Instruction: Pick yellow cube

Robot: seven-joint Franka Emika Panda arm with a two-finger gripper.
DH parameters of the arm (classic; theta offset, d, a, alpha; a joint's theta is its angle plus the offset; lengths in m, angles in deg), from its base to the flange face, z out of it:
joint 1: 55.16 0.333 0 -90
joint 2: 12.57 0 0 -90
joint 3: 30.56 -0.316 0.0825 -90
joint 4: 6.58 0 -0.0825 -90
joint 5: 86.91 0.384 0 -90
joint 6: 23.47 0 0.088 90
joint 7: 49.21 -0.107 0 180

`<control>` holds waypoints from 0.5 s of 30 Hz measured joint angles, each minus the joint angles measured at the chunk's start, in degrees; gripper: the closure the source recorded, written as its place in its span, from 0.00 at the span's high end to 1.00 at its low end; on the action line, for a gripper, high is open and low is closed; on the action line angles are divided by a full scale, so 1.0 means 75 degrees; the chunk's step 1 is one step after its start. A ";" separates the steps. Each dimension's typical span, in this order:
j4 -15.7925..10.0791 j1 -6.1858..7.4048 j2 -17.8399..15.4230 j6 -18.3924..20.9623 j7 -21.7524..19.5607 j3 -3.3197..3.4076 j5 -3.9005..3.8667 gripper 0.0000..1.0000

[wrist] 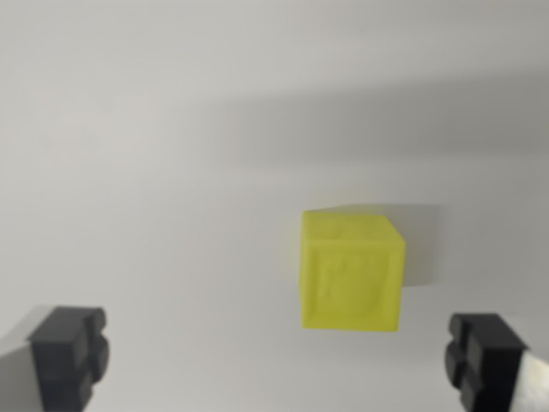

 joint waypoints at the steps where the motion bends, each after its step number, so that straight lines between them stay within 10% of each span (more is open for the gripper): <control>1: -0.0033 -0.0013 0.0022 -0.0054 0.0012 0.0000 0.0002 1.00; 15: -0.0440 -0.0203 0.0378 -0.0799 0.0188 0.0000 0.0044 1.00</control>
